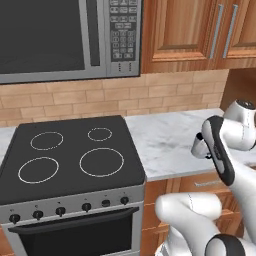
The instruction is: Clear the mugs and bowl far away from the sink.
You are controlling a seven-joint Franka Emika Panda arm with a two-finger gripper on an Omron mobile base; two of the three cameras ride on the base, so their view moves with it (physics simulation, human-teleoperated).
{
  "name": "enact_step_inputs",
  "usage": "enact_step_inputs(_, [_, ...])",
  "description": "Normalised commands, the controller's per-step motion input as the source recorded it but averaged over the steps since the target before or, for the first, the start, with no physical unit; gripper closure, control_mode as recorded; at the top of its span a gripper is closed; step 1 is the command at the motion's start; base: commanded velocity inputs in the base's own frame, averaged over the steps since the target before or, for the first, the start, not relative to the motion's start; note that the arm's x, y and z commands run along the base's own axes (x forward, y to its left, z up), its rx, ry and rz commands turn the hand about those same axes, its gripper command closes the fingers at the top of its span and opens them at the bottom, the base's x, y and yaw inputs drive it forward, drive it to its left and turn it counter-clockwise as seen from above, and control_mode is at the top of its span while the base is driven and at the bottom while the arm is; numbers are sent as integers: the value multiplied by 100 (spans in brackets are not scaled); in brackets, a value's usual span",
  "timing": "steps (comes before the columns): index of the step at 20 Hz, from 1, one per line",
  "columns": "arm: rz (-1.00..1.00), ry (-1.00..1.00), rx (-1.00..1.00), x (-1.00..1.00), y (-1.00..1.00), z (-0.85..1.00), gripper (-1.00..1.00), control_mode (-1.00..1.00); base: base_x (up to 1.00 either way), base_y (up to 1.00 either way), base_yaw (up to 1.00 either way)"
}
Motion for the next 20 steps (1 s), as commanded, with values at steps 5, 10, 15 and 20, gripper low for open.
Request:
enact_step_inputs(5, [17, -2, 0, 100, 90, 0, 100, -100, 0, 0, 0])
enact_step_inputs(10, [8, 0, -3, 100, 64, -20, 100, -100, 0, 0, 0])
enact_step_inputs(15, [1, 0, -11, 87, 60, -45, 100, -100, 0, 0, 0])
enact_step_inputs(20, [-2, 2, -9, 61, -1, -37, 100, -100, 0, 0, 0])
